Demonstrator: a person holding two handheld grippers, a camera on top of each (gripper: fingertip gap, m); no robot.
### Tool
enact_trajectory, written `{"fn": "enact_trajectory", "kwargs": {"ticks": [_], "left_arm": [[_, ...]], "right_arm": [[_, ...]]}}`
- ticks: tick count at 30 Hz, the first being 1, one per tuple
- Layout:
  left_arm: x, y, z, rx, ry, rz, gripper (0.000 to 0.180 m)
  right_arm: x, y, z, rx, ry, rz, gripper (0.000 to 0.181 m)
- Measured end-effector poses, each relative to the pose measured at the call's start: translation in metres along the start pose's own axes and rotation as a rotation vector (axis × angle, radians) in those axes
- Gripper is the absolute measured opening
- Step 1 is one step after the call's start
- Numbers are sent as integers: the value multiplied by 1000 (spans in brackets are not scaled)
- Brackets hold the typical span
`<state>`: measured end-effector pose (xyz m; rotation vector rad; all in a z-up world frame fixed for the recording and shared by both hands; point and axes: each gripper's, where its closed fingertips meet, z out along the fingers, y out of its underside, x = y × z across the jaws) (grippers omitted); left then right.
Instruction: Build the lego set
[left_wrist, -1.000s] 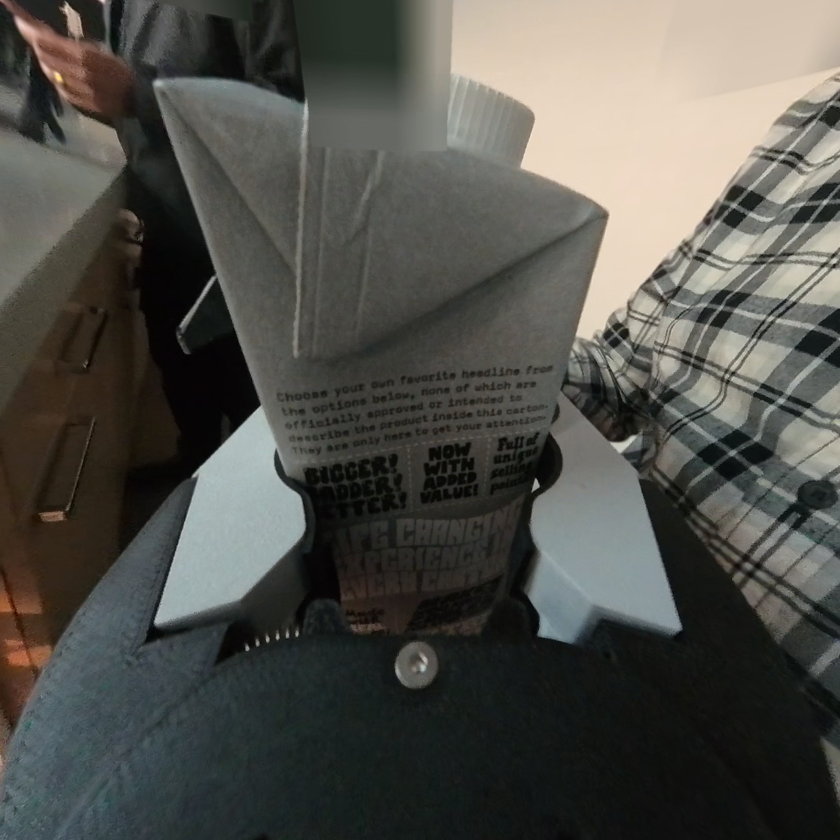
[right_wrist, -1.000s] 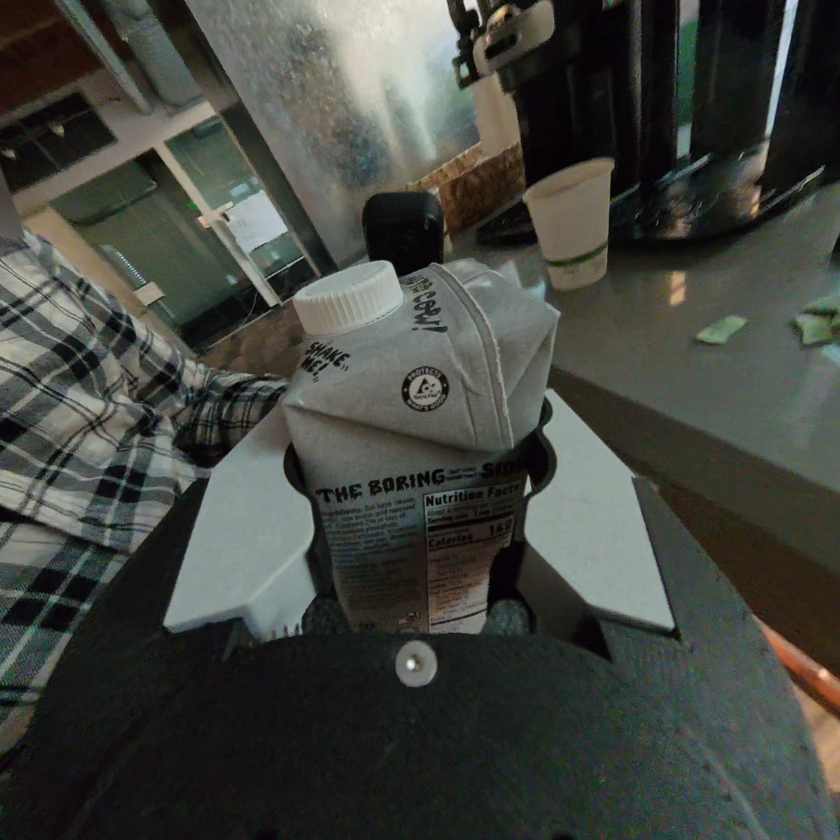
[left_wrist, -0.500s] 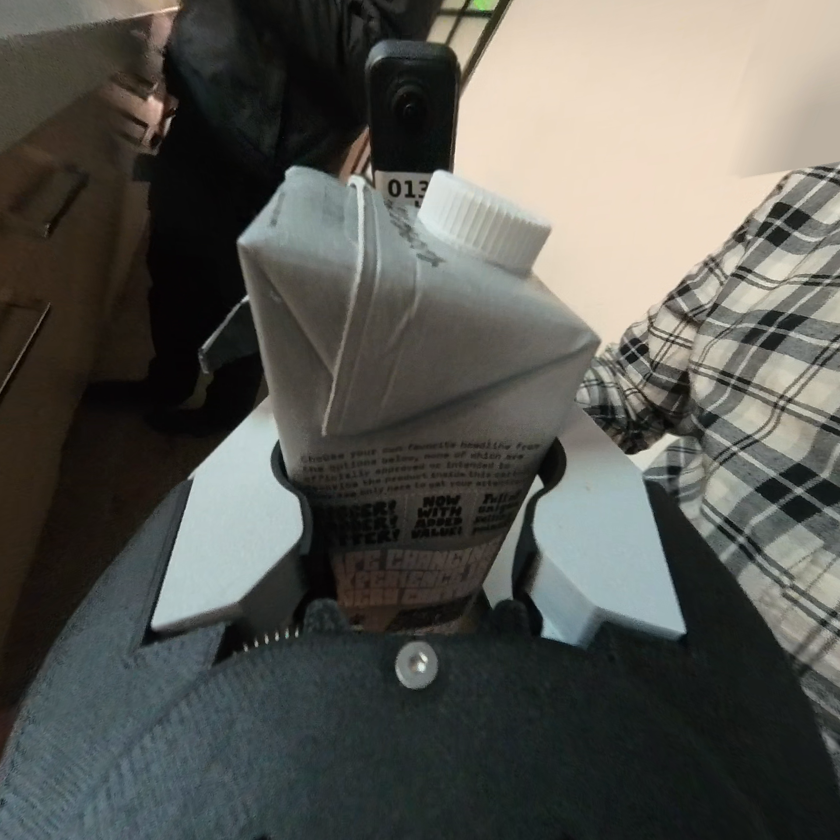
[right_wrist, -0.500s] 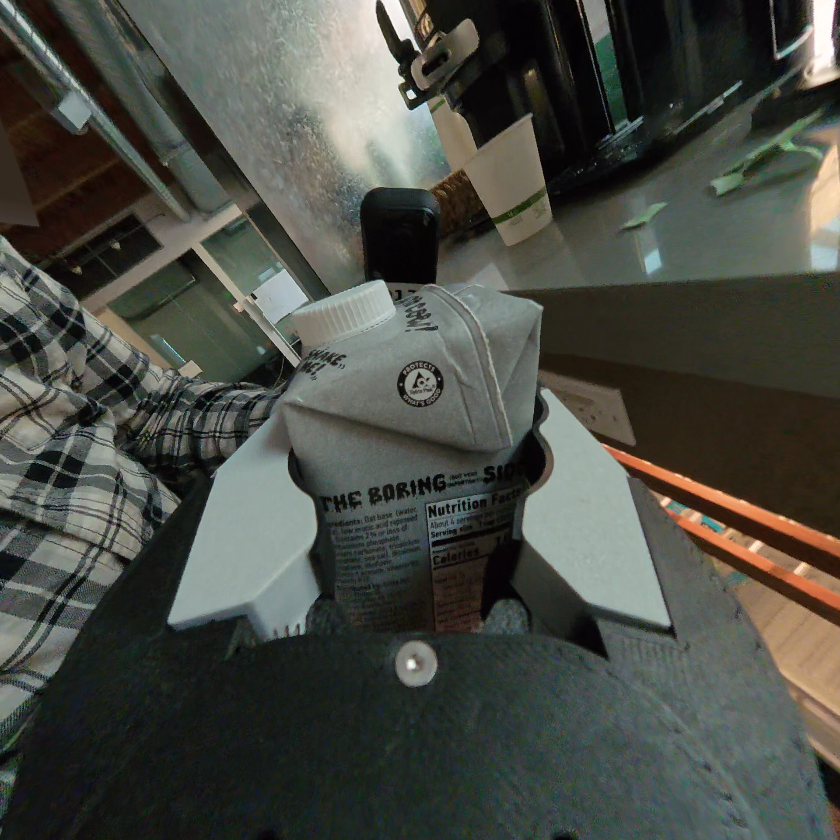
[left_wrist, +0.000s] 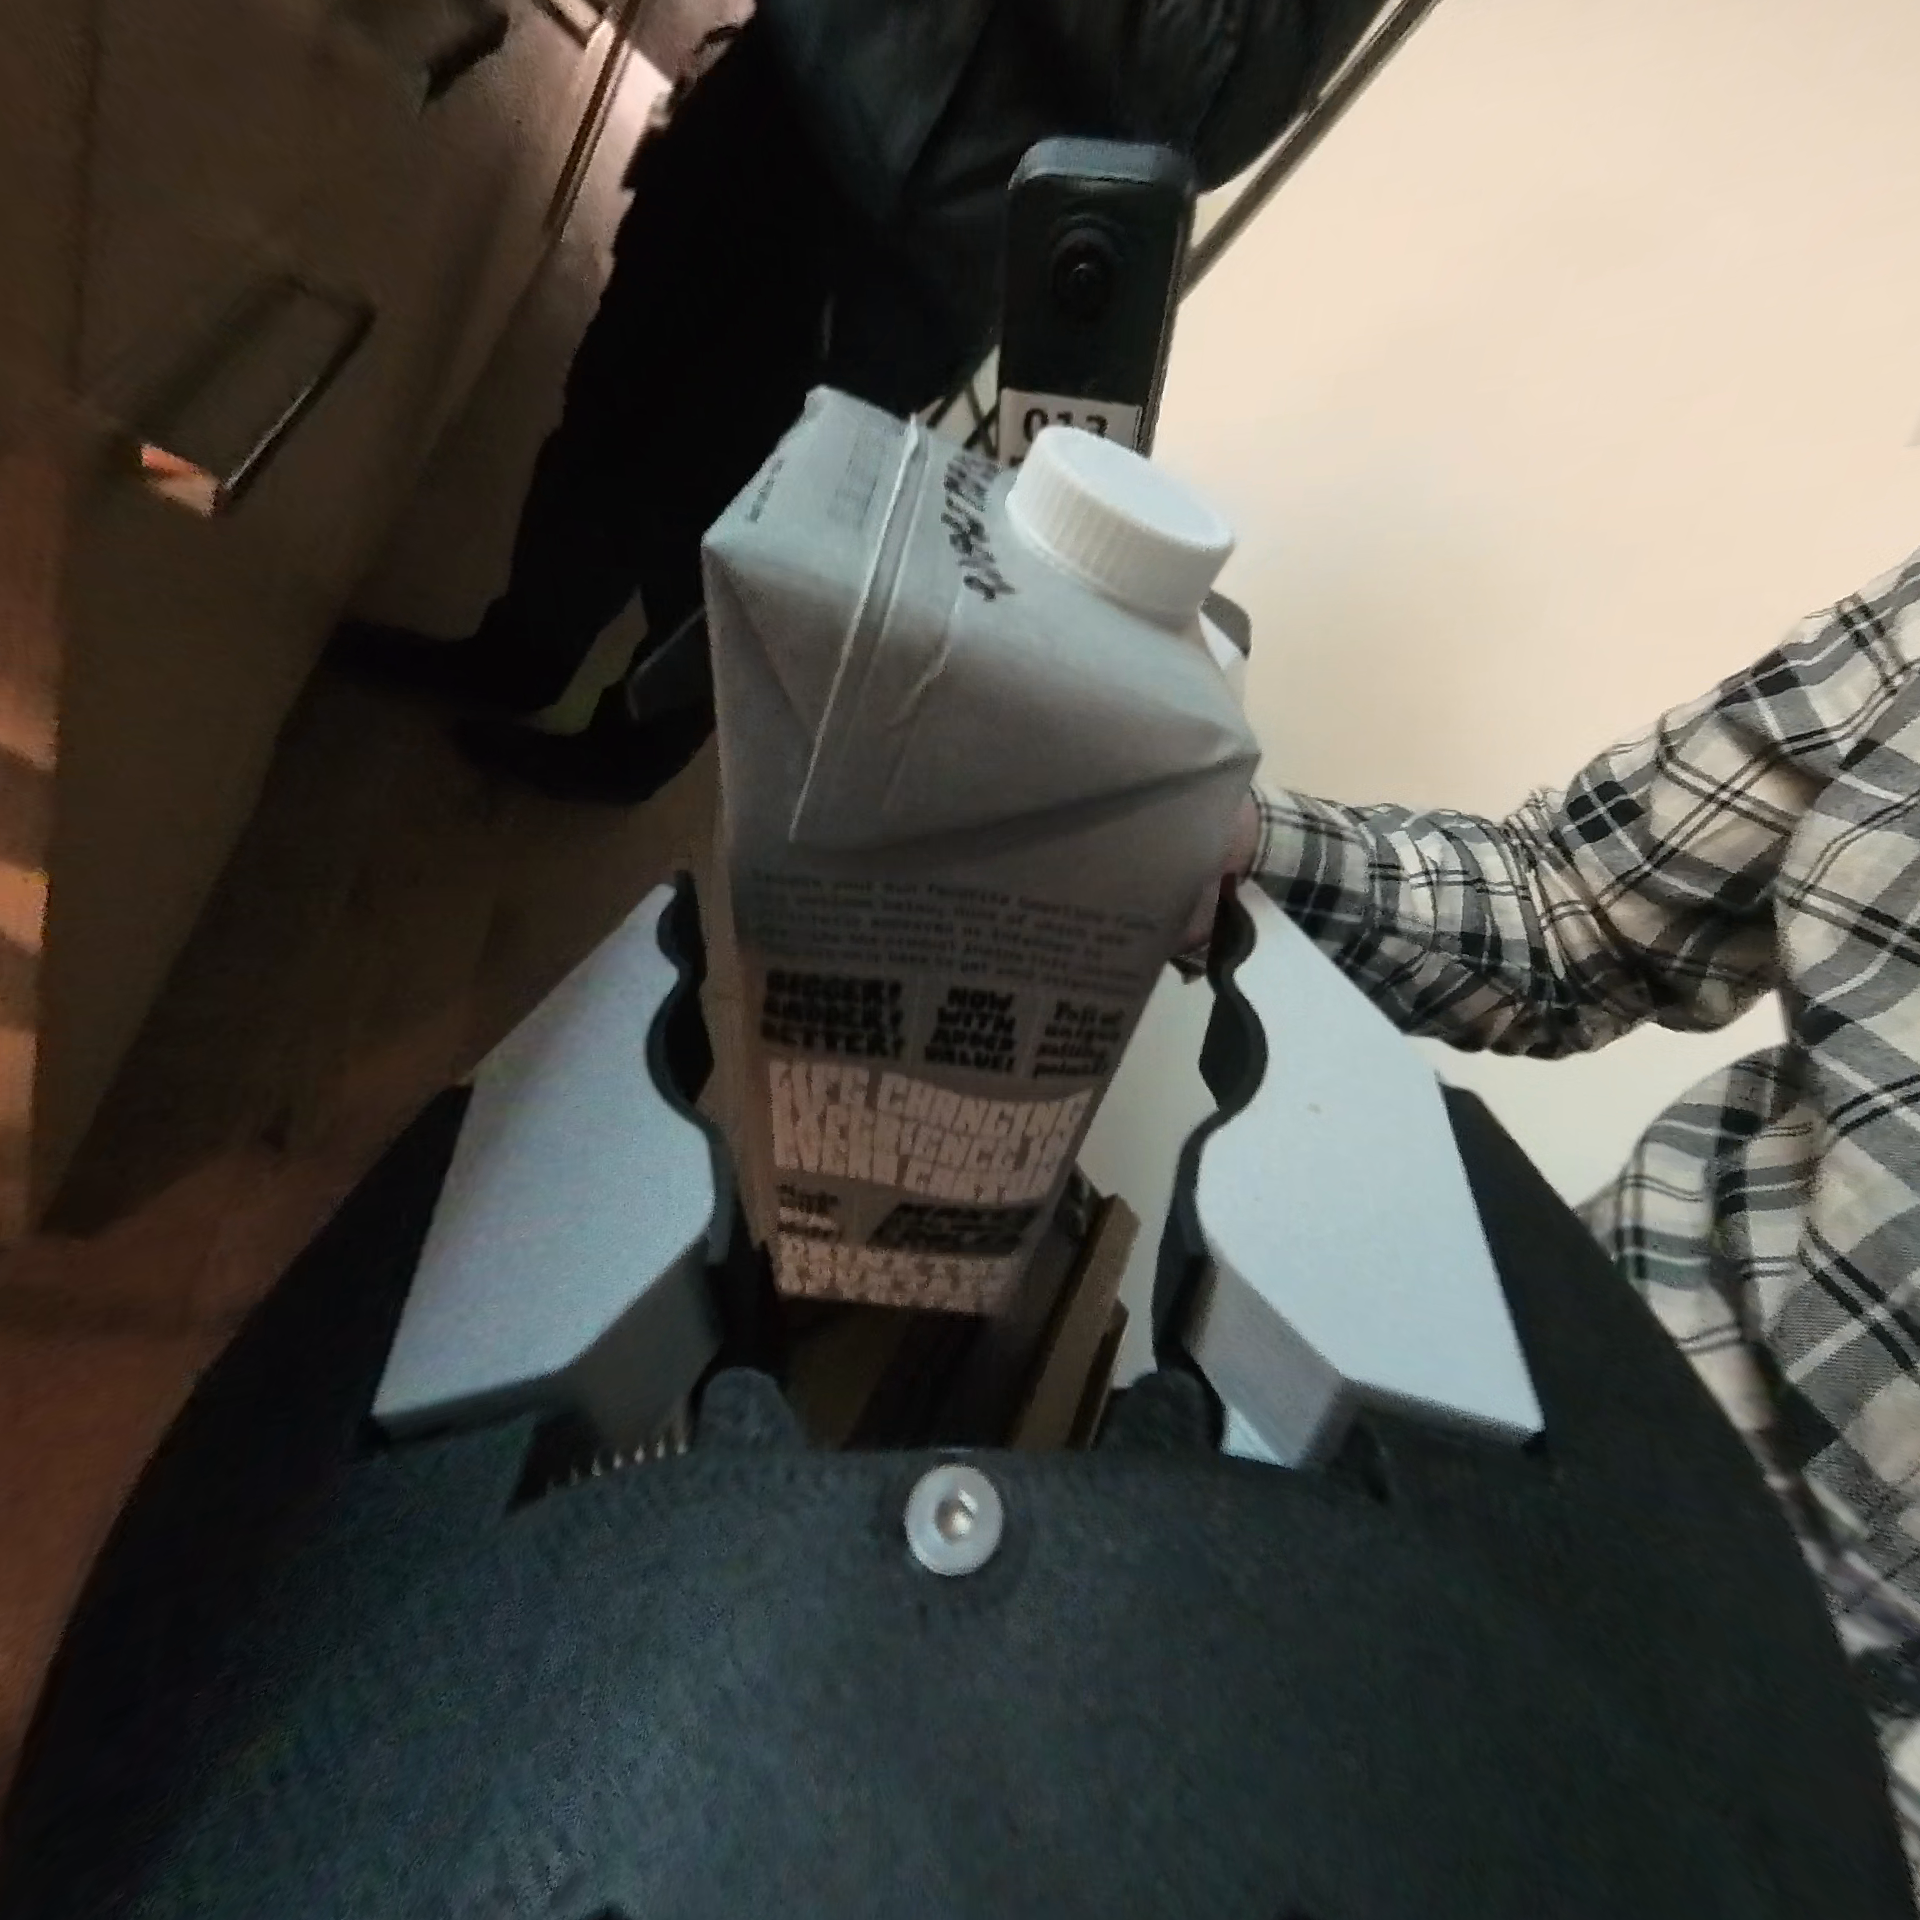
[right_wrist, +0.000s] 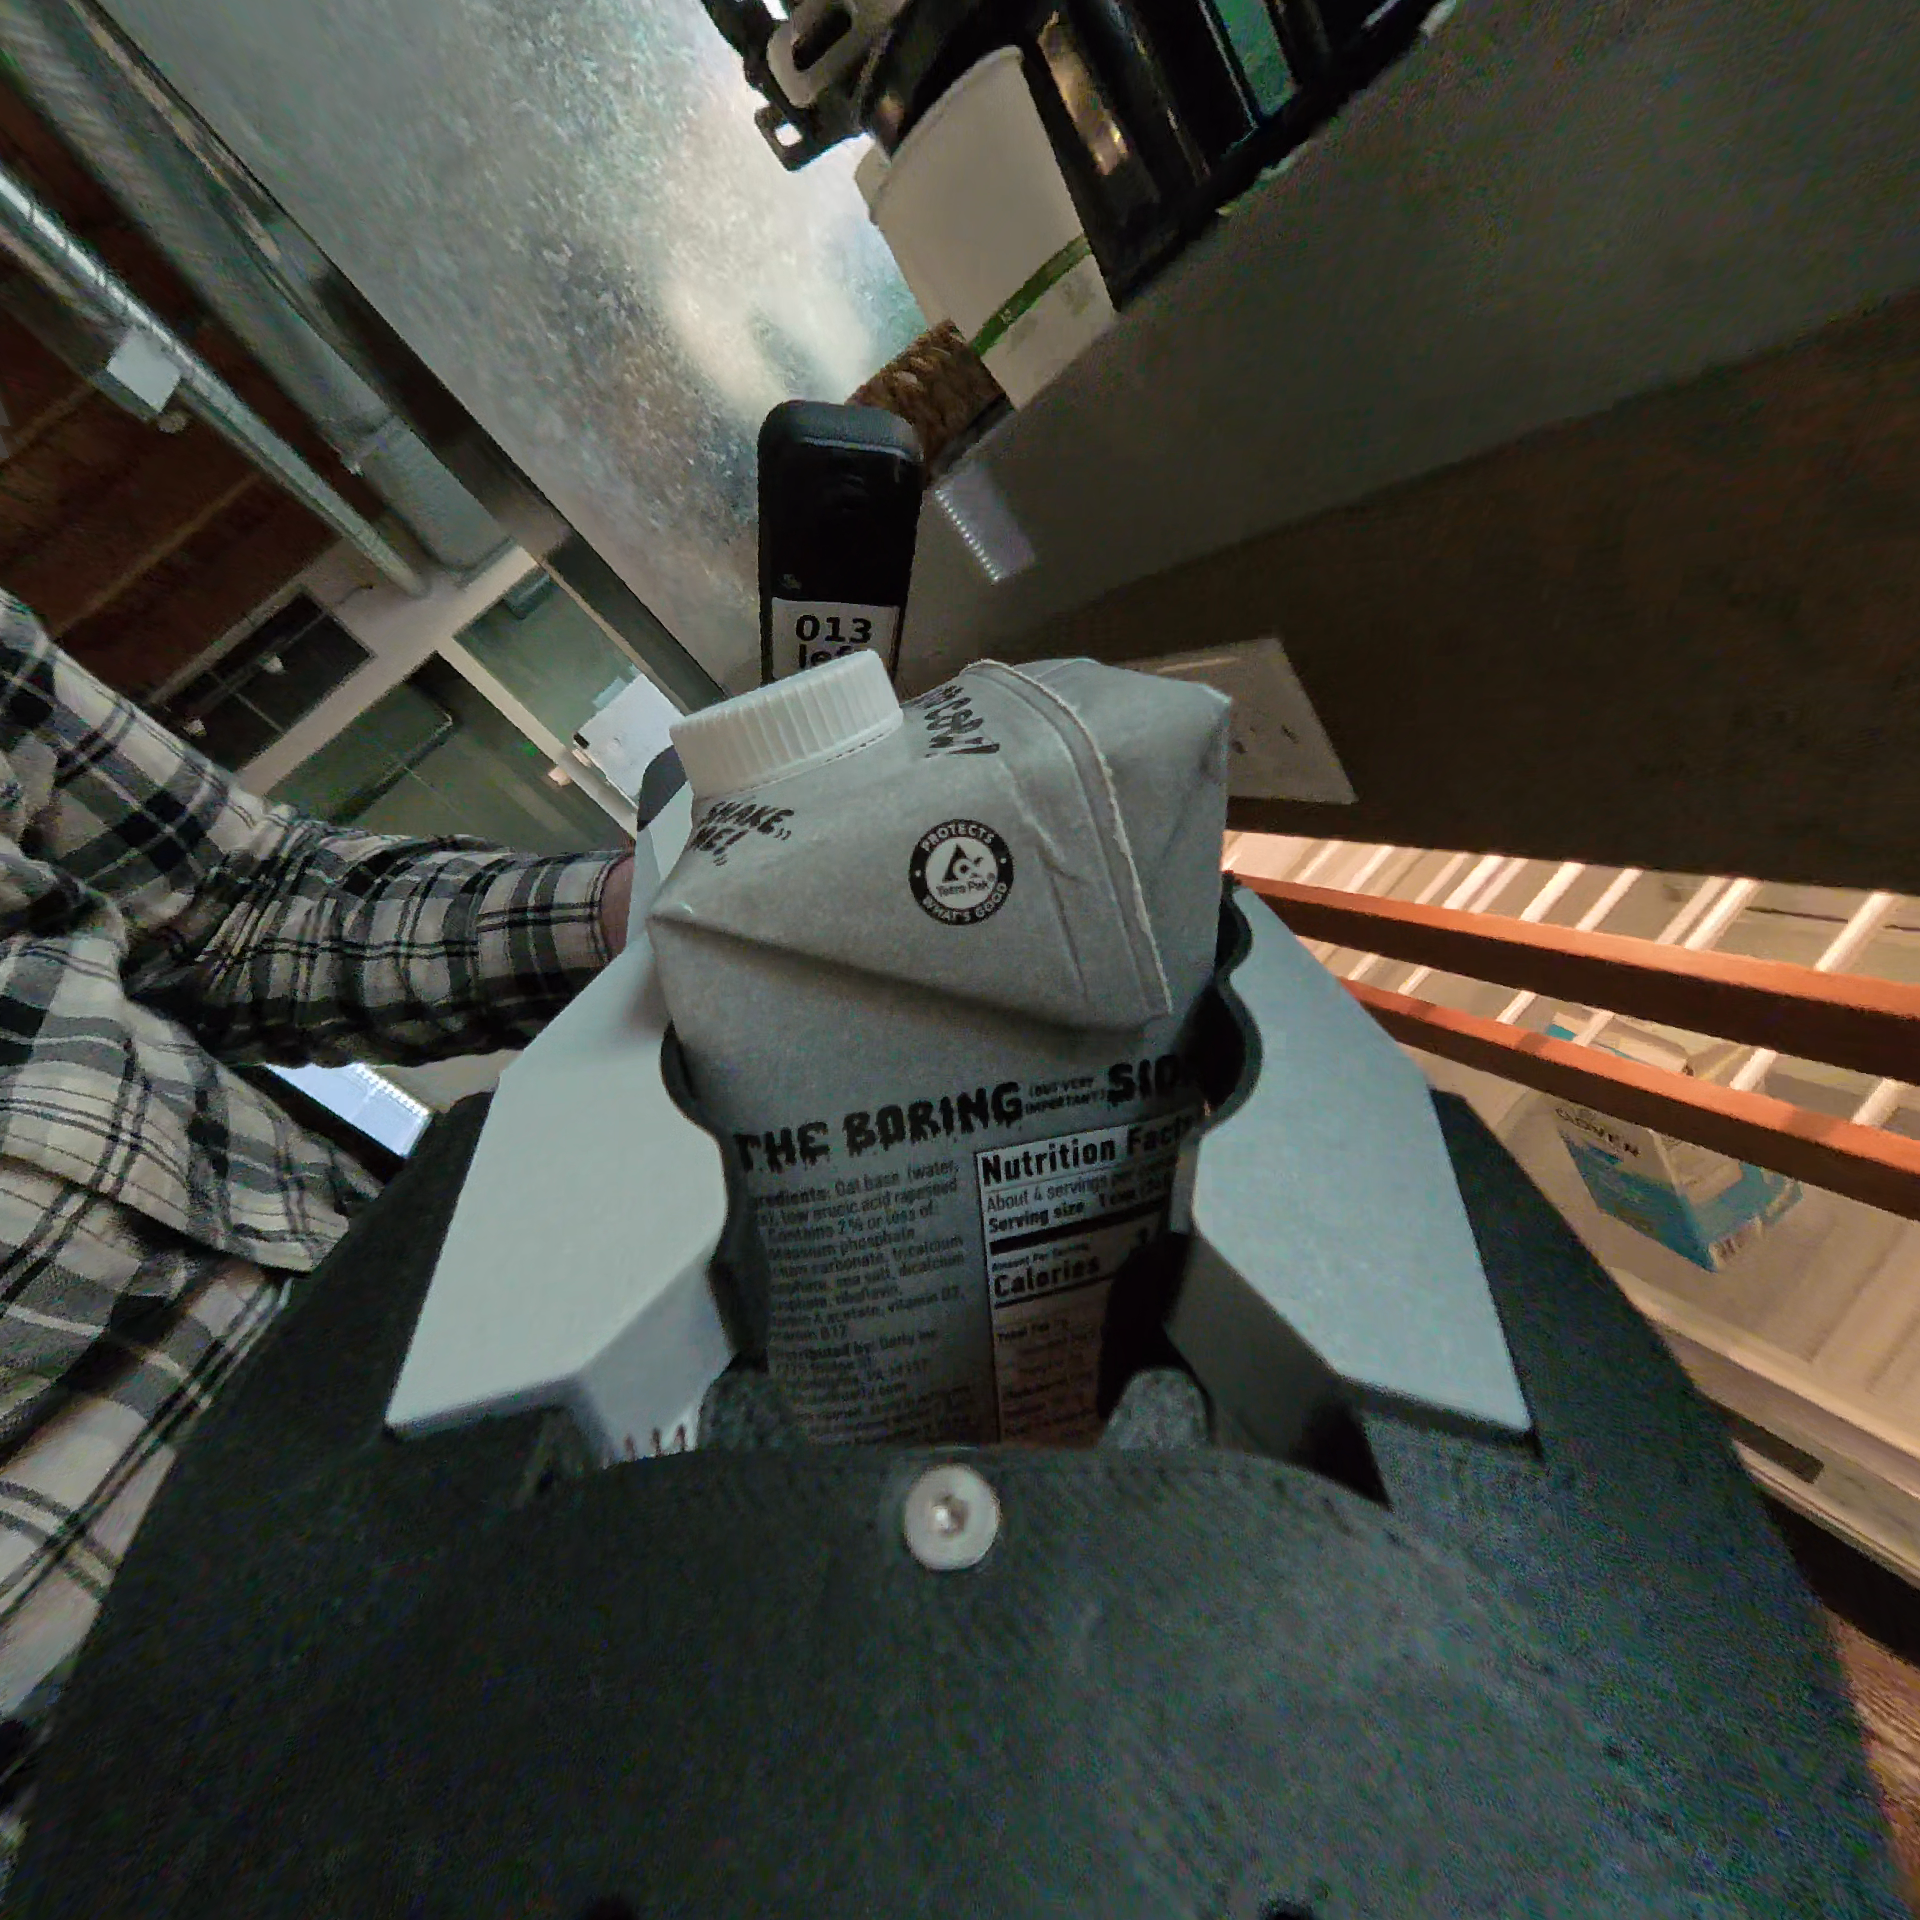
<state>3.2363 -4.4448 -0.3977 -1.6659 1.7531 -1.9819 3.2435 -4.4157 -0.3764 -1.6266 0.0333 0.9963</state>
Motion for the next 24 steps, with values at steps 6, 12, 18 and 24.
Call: {"fn": "enact_trajectory", "kwargs": {"ticks": [6,12,18,24], "left_arm": [[-35,37,-3,-62,-77,-60,86],[-74,39,5,-72,-106,-141,91],[-122,68,27,-177,-153,-246,111],[-146,99,38,-276,-264,-380,125]], "right_arm": [[45,24,-10,26,41,27,90],[88,63,-8,-54,90,-58,91],[125,117,0,-189,120,-182,91],[145,157,7,-277,173,-300,90]]}}
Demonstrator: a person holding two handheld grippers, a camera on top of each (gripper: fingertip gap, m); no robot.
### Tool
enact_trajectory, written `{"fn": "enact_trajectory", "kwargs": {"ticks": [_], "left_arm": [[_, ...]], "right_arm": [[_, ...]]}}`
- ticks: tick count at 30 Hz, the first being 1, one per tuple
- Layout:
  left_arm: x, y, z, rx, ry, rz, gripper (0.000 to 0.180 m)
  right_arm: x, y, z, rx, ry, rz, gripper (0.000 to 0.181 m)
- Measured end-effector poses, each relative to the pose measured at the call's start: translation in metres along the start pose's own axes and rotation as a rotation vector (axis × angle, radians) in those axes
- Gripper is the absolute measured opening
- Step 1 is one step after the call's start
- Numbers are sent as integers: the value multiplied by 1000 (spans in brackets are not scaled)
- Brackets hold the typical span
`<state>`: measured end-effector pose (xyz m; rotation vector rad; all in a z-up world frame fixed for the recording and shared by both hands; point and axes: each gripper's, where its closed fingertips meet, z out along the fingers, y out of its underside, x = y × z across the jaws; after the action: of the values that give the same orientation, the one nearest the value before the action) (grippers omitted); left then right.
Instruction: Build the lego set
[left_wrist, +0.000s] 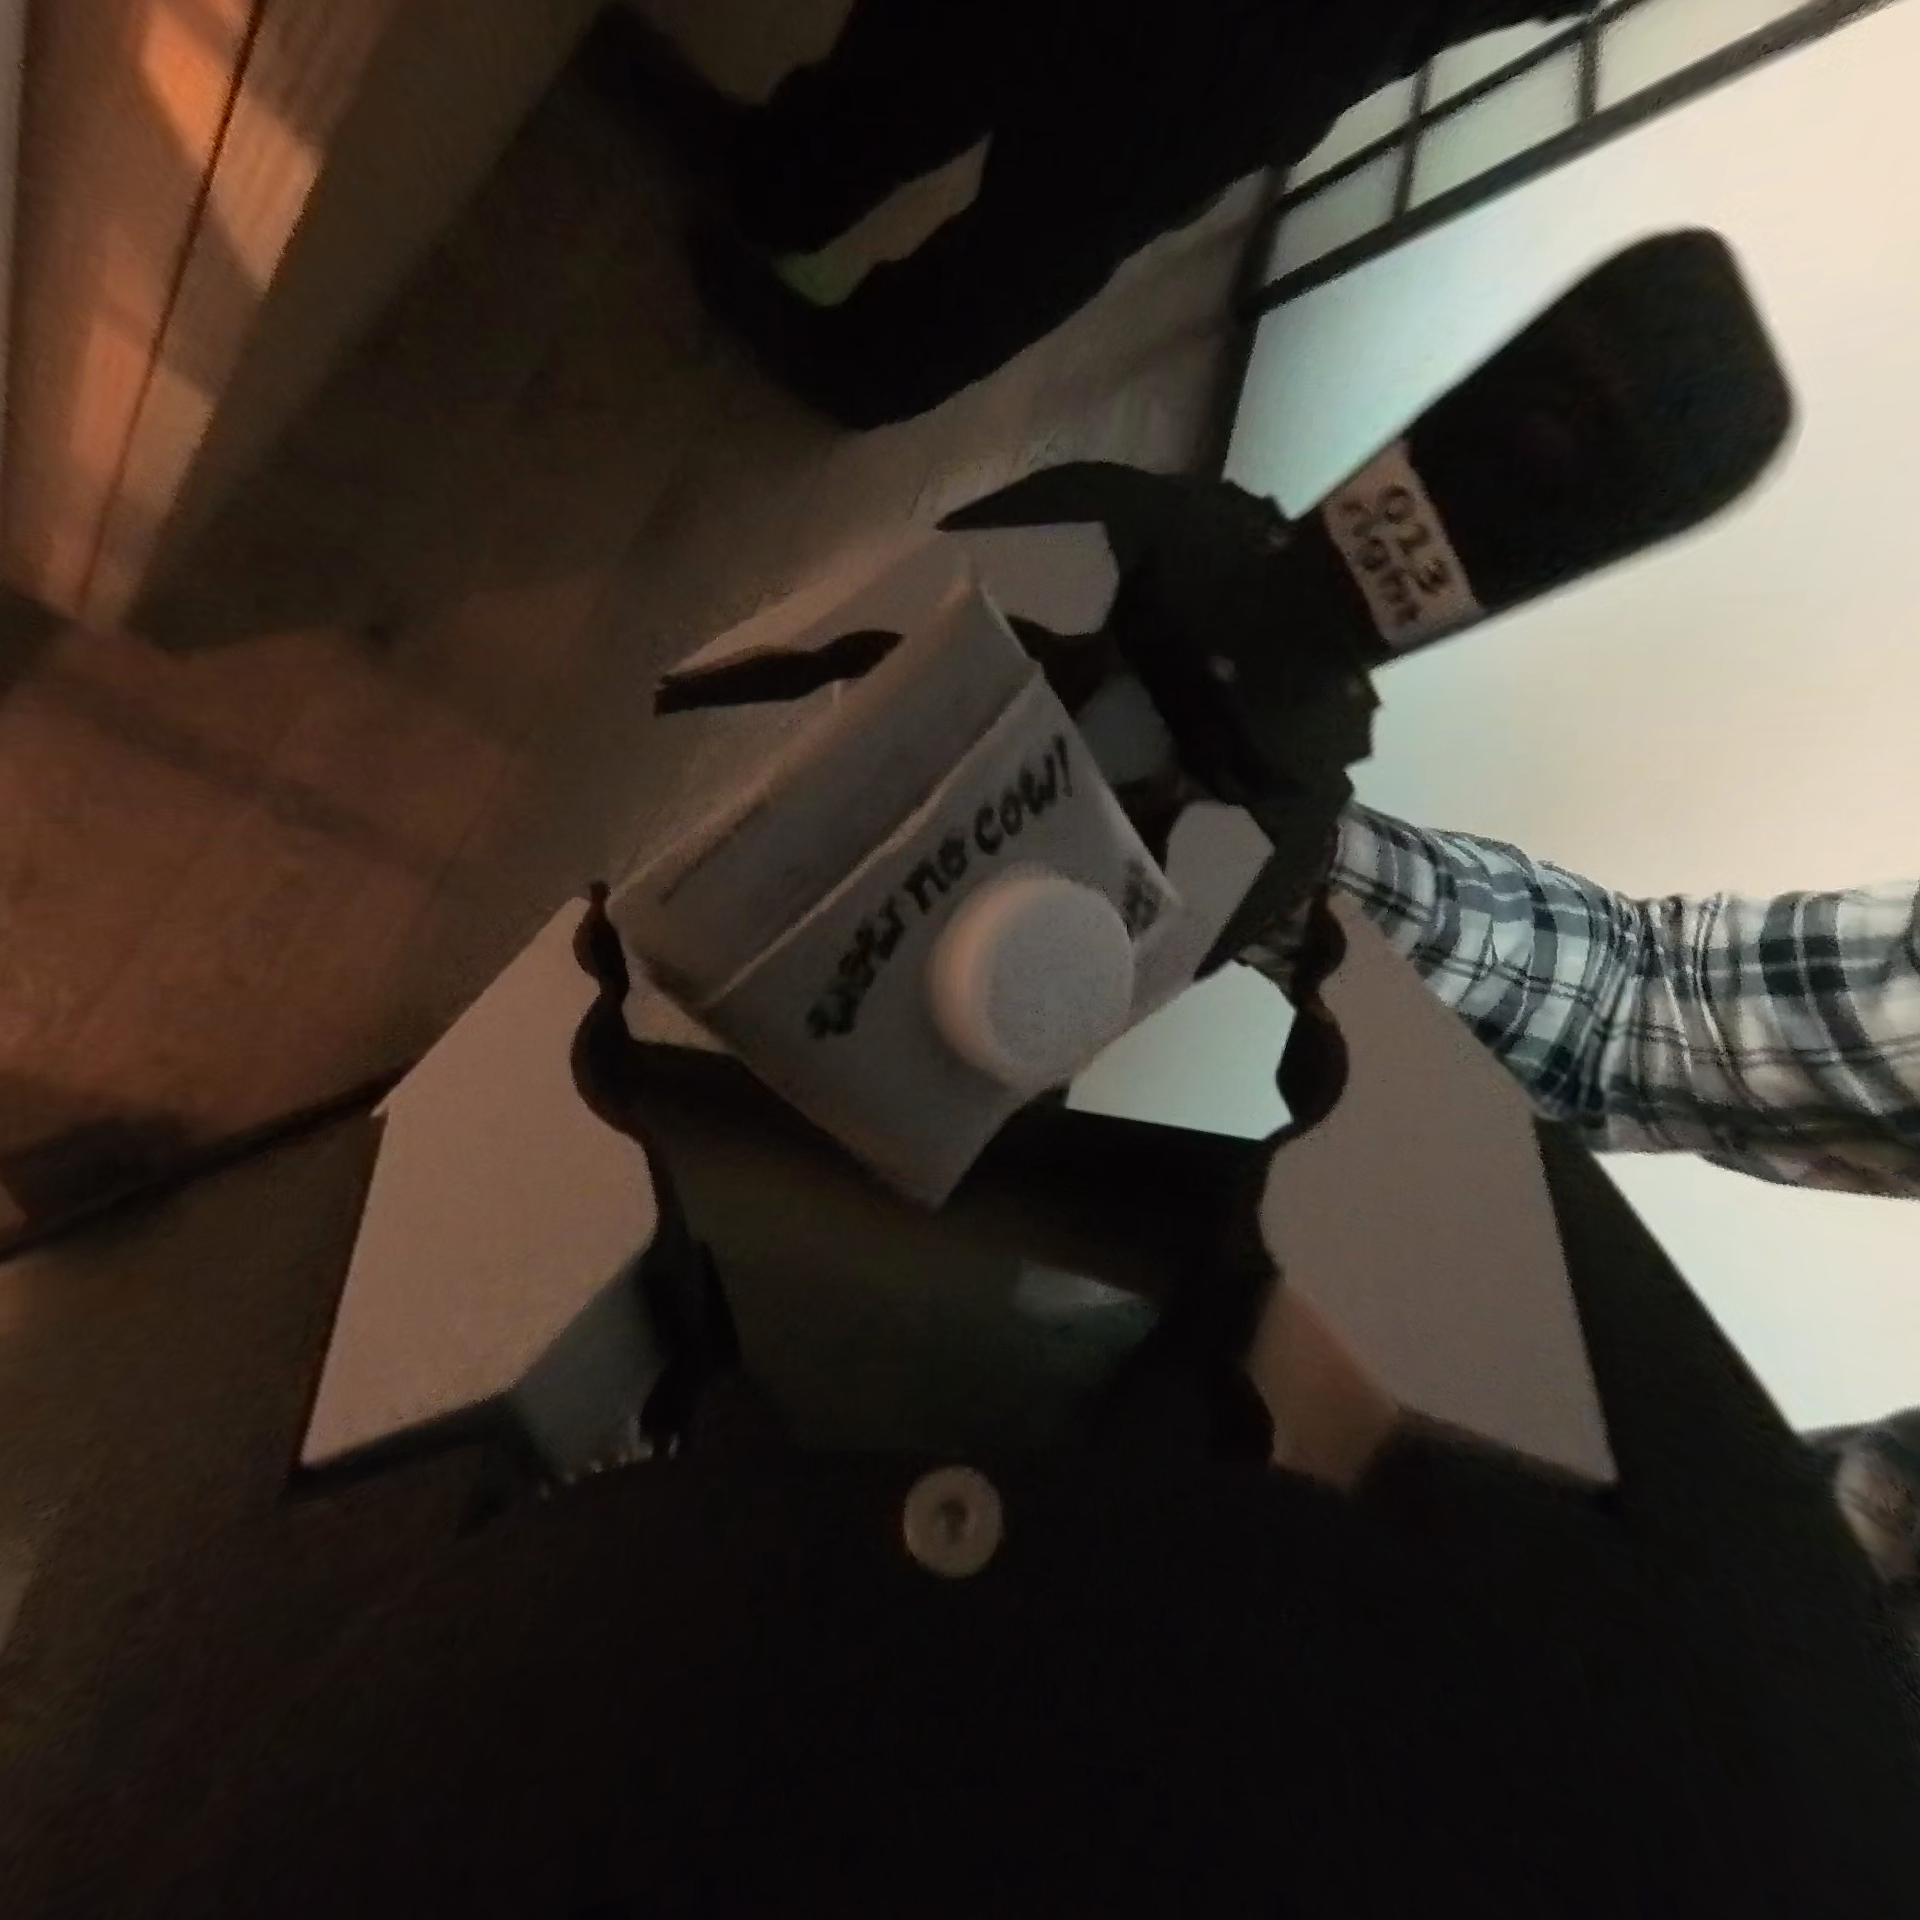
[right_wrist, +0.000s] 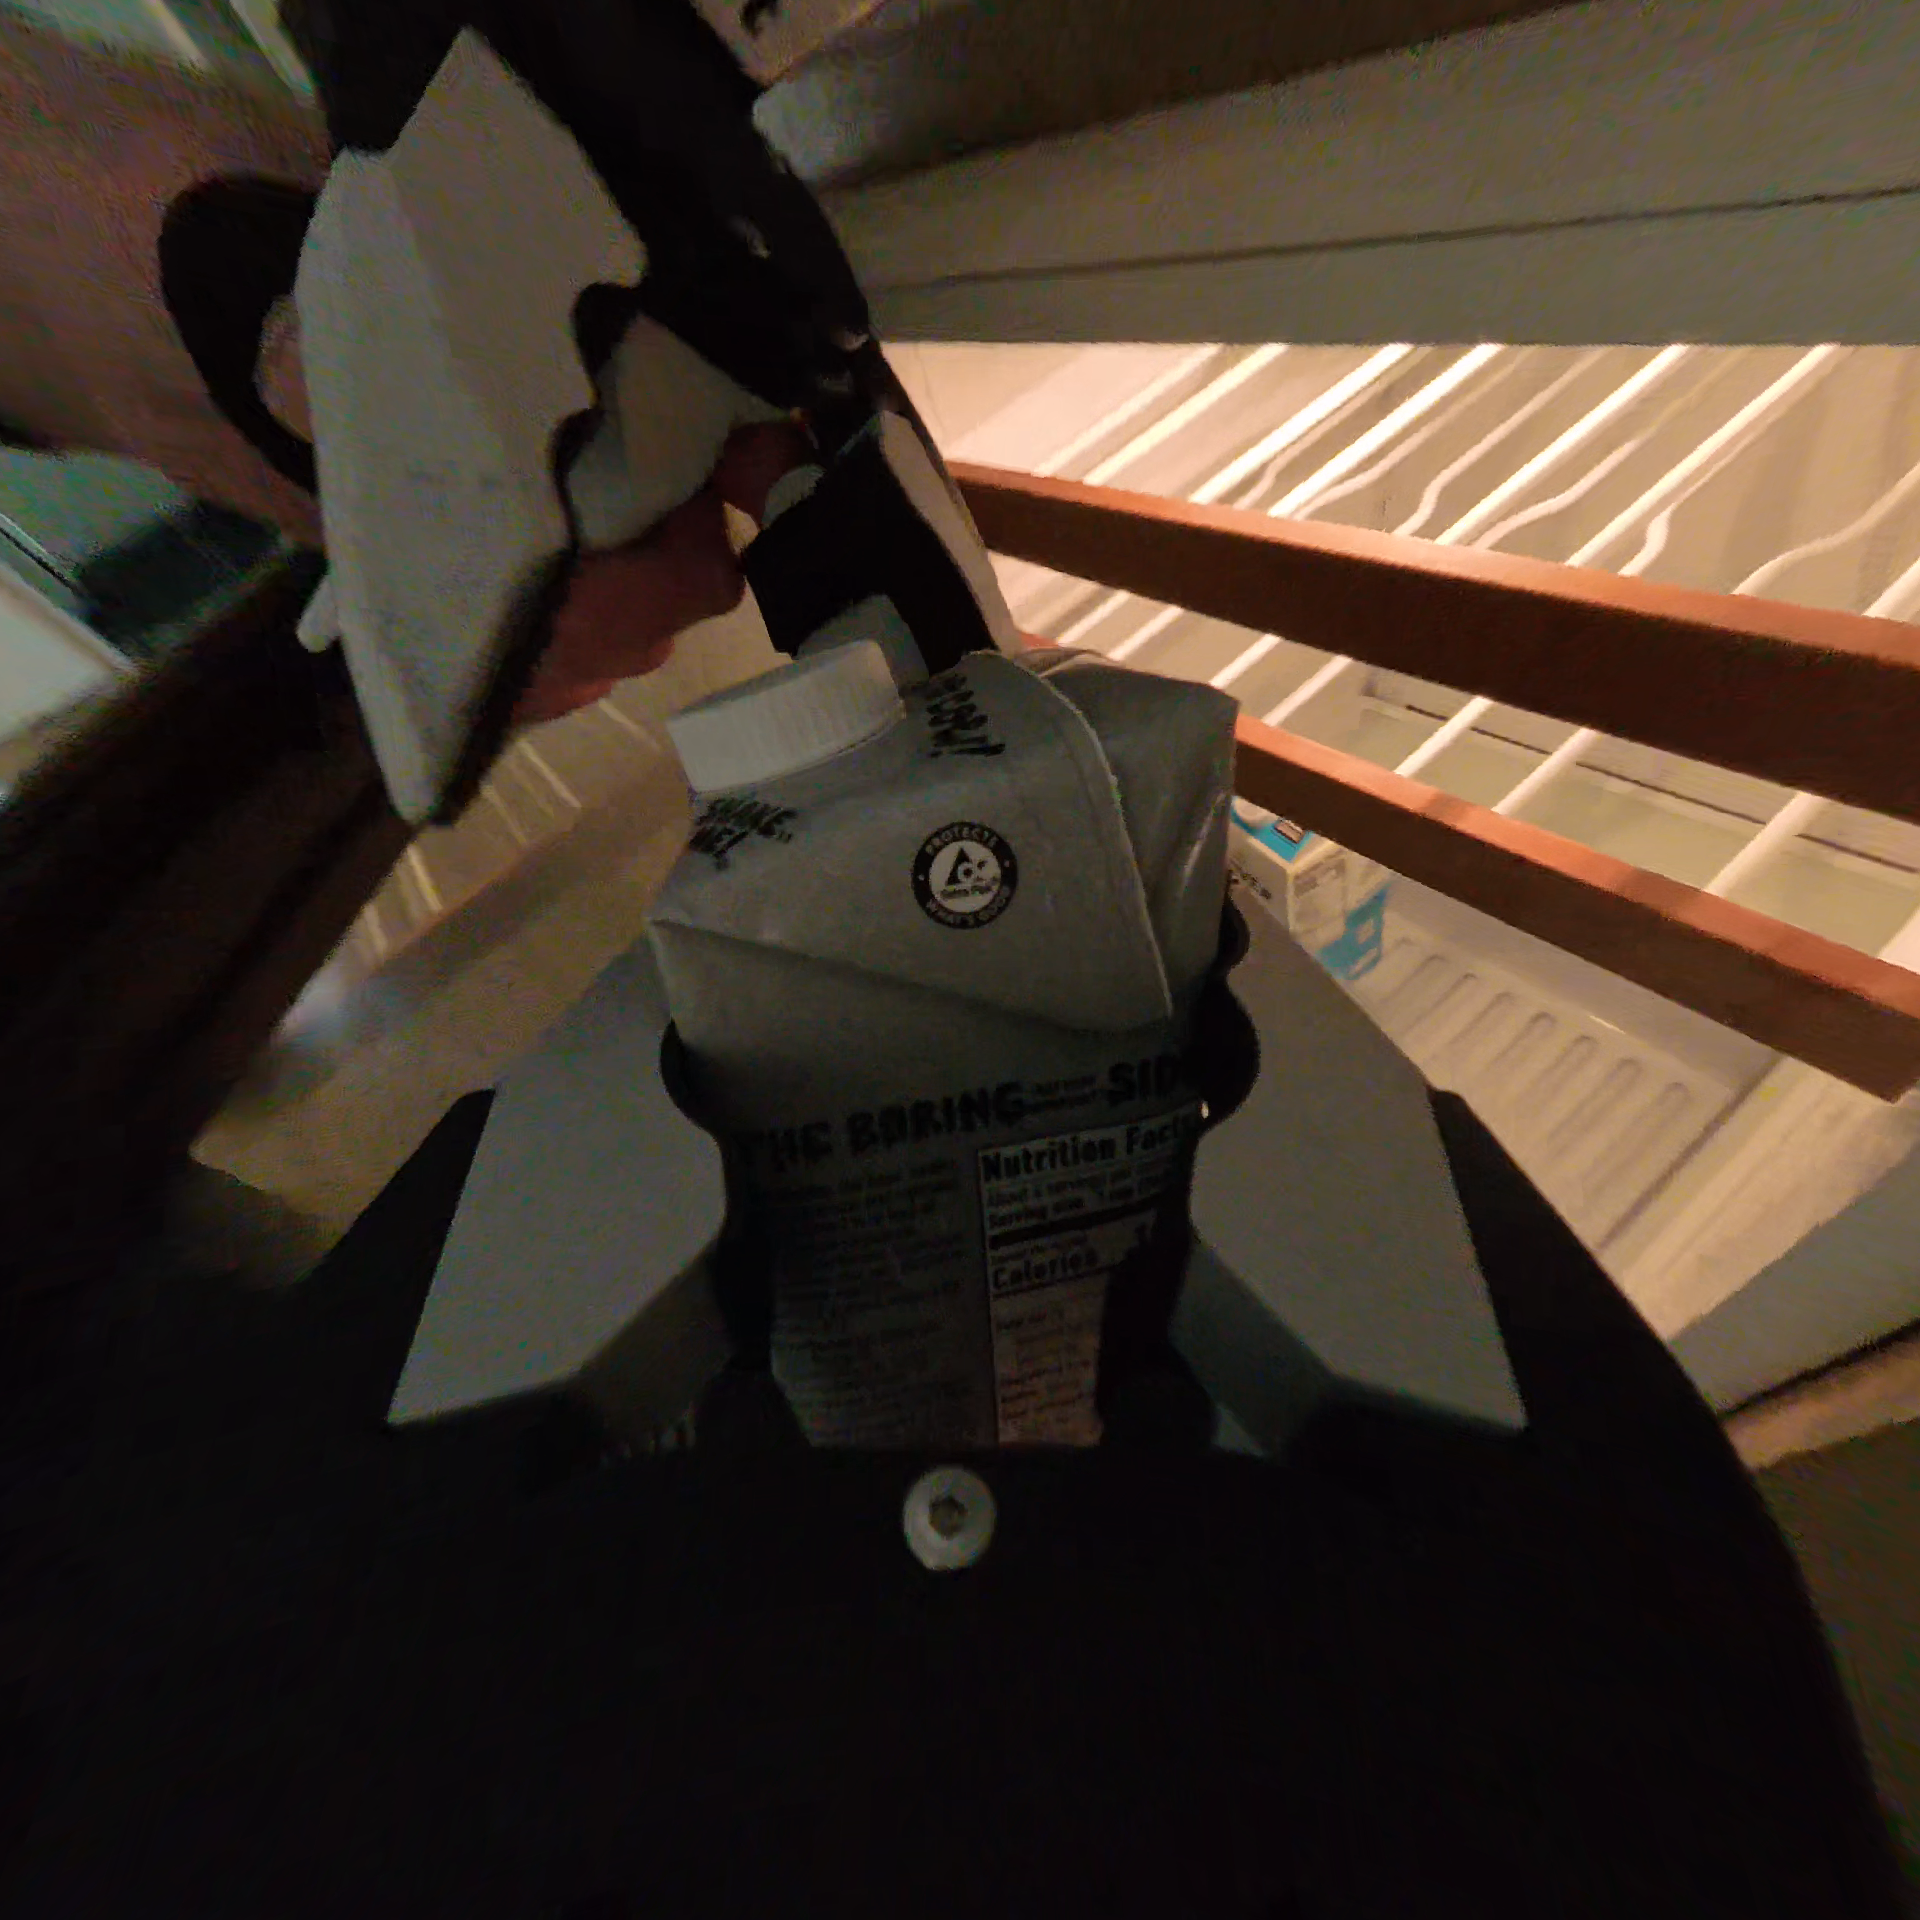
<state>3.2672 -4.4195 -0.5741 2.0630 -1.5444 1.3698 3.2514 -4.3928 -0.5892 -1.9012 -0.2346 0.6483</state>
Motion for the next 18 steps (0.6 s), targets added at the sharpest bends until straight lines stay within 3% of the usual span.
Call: {"fn": "enact_trajectory", "kwargs": {"ticks": [4,9,18], "left_arm": [[-19,14,16,-85,-102,-76,133],[-39,22,20,-115,-133,-175,105],[-84,52,54,-281,-229,-200,102]], "right_arm": [[-1,15,11,-75,85,-116,89],[6,34,13,-162,209,-206,89],[26,102,20,-247,239,-166,90]]}}
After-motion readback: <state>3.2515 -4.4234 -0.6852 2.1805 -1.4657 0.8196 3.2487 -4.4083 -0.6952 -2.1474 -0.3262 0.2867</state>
